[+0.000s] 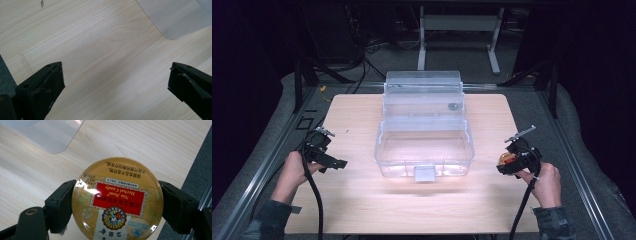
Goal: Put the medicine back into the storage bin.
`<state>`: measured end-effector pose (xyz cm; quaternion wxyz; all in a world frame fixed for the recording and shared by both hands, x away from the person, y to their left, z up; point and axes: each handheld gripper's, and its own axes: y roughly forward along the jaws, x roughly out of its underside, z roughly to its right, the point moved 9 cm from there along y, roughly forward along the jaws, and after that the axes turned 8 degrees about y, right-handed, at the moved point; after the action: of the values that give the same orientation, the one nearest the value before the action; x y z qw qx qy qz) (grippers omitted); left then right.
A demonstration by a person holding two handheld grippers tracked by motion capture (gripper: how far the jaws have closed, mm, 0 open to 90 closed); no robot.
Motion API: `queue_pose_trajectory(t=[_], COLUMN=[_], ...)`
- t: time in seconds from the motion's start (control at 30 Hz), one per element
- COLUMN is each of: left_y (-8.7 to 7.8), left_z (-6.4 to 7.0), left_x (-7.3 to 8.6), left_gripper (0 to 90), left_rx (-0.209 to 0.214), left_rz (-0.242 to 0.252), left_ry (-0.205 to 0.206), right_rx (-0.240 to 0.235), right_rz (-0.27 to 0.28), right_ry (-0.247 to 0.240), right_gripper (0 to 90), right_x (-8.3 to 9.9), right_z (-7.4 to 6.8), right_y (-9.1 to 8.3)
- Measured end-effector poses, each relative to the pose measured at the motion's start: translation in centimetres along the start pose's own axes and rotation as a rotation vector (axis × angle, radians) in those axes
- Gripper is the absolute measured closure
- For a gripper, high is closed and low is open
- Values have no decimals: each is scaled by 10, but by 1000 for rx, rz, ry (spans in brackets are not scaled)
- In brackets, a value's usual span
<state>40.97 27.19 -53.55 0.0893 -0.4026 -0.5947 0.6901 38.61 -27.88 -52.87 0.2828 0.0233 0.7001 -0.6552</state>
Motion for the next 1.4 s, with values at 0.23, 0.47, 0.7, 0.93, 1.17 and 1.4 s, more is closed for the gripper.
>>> queue_pose_trajectory(t=[0.23,0.47,0.7,0.93,1.17,1.4], left_y=[1,2,3,1,1,2], left_z=[-1,-2,-2,-3,-1,-1], left_x=[1,-1,0,-1,-3,-4], left_gripper=[4,4,3,3,2,2], left_rx=[-2,-5,-9,-7,-4,-2], left_rz=[-8,-12,-23,-18,-20,-9], left_ry=[1,0,5,9,16,10], right_rx=[-26,-11,-17,-11,-22,-47], right_rz=[9,5,13,11,2,-1], right_ry=[-22,-55,-73,-111,-137,-177], right_gripper=[200,200,200,200,200,200], right_x=[-11,-26,-38,-57,-70,-88], right_z=[-6,-12,-16,-25,-36,-55], right_y=[-8,-19,-27,-36,-36,-32])
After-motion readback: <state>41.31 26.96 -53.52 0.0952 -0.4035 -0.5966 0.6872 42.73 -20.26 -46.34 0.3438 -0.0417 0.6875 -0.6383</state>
